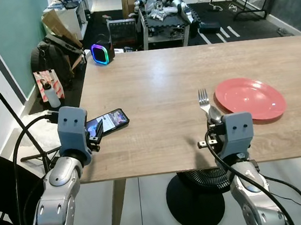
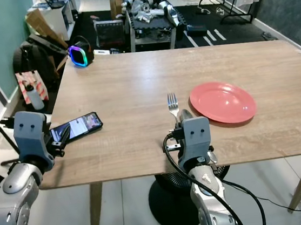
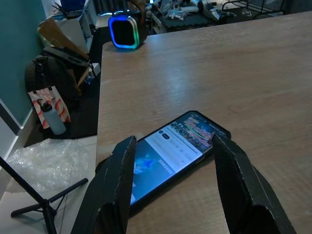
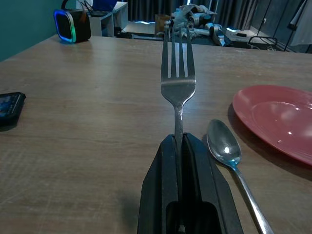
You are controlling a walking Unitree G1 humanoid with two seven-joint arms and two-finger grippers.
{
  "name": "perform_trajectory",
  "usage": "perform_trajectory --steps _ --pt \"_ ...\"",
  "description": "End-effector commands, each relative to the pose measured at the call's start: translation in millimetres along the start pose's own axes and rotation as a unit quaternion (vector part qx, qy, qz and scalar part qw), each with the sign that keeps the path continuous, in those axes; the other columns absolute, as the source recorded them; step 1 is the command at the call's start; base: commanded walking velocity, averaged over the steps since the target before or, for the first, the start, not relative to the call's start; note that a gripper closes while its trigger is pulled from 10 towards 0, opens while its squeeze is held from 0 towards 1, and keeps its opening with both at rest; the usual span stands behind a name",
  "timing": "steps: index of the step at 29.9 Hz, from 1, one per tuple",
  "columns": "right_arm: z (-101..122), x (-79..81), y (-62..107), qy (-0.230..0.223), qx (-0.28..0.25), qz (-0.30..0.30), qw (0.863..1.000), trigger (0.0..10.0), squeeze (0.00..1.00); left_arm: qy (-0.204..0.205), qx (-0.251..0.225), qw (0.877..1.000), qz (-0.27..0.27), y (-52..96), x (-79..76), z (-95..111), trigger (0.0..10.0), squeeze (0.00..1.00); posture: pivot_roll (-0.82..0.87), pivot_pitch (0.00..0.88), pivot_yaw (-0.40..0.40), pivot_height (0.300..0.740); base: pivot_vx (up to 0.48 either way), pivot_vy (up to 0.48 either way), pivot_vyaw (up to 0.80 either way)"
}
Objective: Setting the table
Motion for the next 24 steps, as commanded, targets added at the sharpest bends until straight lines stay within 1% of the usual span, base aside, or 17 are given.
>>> perform_trajectory --steps 1,3,7,10,13,14,17,18,20,21,22,24 --pt "-5.4 -0.8 1.2 0.004 0.011 -0.001 1.000 10.0 0.00 0.001 0.011 1.000 0.001 0.6 0.8 -4.1 10.0 0.00 -0.01 0.000 0.066 0.740 0.000 0.000 0.00" --pt "-6.1 -0.3 1.2 0.003 0.013 -0.001 1.000 10.0 0.00 0.000 0.011 1.000 0.000 0.8 0.6 -3.9 10.0 0.00 -0.01 0.000 0.066 0.740 0.000 0.000 0.00" --pt "-9.8 4.1 1.2 0.000 0.019 0.002 1.000 10.0 0.00 -0.005 0.019 1.000 -0.021 1.9 -3.2 -4.6 10.0 0.00 0.00 0.000 0.066 0.740 0.000 0.000 0.00" --pt "-14.6 10.6 -0.6 0.001 0.025 0.013 1.000 10.0 0.00 -0.015 0.037 0.998 -0.046 4.7 -9.3 -10.7 10.0 0.00 0.00 0.000 0.069 0.740 0.000 0.000 0.00" --pt "-18.6 21.4 -7.1 0.007 0.027 0.031 0.999 10.0 0.00 -0.022 0.060 0.995 -0.074 10.2 -16.7 -20.1 10.0 0.00 0.01 0.001 0.072 0.740 0.000 0.000 0.00" --pt "-18.6 21.4 -7.1 0.007 0.027 0.031 0.999 10.0 0.00 -0.022 0.060 0.995 -0.074 10.2 -16.7 -20.1 10.0 0.00 0.01 0.001 0.072 0.740 0.000 0.000 0.00" --pt "-17.2 32.4 -18.5 0.009 0.023 0.050 0.998 10.0 0.00 -0.025 0.077 0.991 -0.103 19.0 -23.6 -25.7 10.0 0.00 0.03 0.000 0.070 0.740 0.000 0.000 0.00" --pt "-15.5 34.8 -22.2 0.008 0.020 0.054 0.998 10.0 0.00 -0.024 0.078 0.991 -0.109 21.3 -24.9 -25.6 10.0 0.00 0.03 0.000 0.070 0.740 0.000 0.000 0.00" --pt "-14.4 36.2 -24.4 0.009 0.019 0.056 0.998 10.0 0.00 -0.024 0.078 0.990 -0.113 22.6 -25.6 -25.3 10.0 0.00 0.03 0.000 0.070 0.740 0.000 0.000 0.00" --pt "-12.7 39.6 -32.4 0.013 0.017 0.058 0.998 10.0 0.00 -0.021 0.075 0.989 -0.128 28.3 -29.2 -21.1 10.0 0.00 0.05 0.003 0.067 0.740 0.000 0.000 0.00" --pt "-12.7 39.6 -32.4 0.013 0.017 0.058 0.998 10.0 0.00 -0.021 0.075 0.989 -0.128 28.3 -29.2 -21.1 10.0 0.00 0.05 0.003 0.067 0.740 0.000 0.000 0.00" --pt "-12.0 42.4 -38.3 0.026 0.017 0.061 0.998 10.0 0.00 -0.020 0.073 0.986 -0.146 34.3 -32.7 -17.0 10.0 0.00 0.05 0.002 0.066 0.740 0.000 0.000 0.00"
Point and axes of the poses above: a point about 5 cm out from each wrist's last joint towards the gripper, its own y axis pointing back from the gripper into the wrist, its own z axis along the axis of the wrist's last joint, x = y × z, the point moved 4 cm from there along -y, pointing out of the wrist towards the gripper, and after that the axes turned 14 degrees about y, right-handed, at the moved point
